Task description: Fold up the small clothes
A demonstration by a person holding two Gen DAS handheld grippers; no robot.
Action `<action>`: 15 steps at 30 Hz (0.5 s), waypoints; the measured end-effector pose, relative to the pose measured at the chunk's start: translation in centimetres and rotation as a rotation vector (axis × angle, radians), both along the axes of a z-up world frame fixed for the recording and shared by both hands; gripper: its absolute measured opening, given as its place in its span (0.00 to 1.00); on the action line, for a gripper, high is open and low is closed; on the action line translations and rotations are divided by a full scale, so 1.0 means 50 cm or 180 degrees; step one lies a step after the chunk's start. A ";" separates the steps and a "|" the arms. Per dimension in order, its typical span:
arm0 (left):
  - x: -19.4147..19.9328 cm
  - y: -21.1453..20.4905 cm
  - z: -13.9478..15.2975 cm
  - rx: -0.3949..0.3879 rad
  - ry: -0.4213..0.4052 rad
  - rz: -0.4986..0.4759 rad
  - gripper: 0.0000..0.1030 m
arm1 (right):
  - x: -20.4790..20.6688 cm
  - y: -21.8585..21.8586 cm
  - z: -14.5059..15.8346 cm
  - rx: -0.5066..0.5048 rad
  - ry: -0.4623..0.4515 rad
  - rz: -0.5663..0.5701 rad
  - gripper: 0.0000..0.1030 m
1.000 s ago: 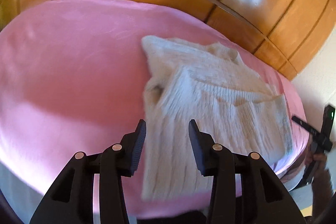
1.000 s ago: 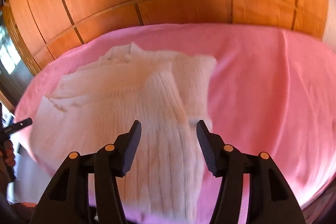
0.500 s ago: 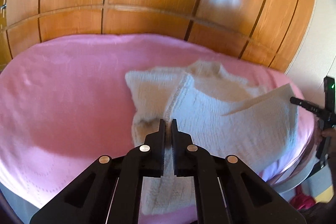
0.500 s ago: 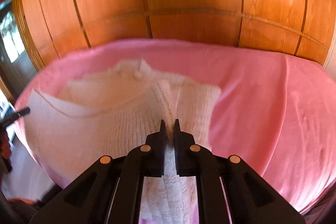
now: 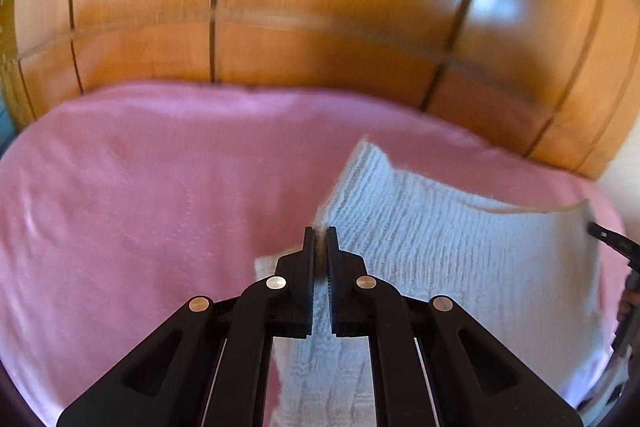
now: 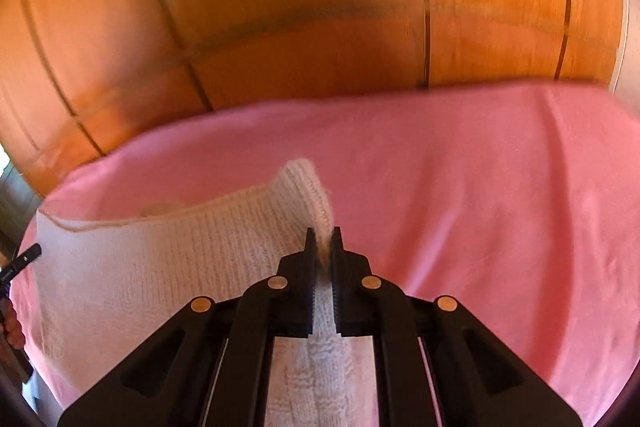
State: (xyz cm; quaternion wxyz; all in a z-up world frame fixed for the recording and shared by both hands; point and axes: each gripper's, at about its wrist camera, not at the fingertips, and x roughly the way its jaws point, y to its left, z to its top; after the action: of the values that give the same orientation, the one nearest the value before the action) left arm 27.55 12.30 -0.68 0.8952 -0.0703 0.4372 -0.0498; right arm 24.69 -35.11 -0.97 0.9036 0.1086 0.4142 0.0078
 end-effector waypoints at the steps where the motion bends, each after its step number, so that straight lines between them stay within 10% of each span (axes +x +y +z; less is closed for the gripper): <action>1: 0.018 -0.007 -0.028 0.0081 0.0129 0.0028 0.04 | 0.014 0.005 -0.026 -0.0047 0.0108 0.0002 0.05; 5: 0.041 -0.018 -0.078 0.0388 0.0357 0.0160 0.09 | 0.020 0.020 -0.078 -0.0232 0.0288 0.0017 0.12; 7: 0.022 -0.013 -0.052 0.0415 0.0176 0.0263 0.21 | 0.004 0.024 -0.055 -0.0347 0.0135 -0.0008 0.47; 15: -0.045 -0.111 0.005 0.0035 -0.0135 -0.0639 0.21 | -0.044 0.170 0.014 -0.0093 -0.0196 0.0767 0.43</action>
State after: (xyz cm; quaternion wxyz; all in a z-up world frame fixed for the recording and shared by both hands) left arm 25.30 6.76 -0.44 0.8951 -0.0202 0.4232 -0.1384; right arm 22.50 -26.60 -0.28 0.9099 0.0445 0.3964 0.1137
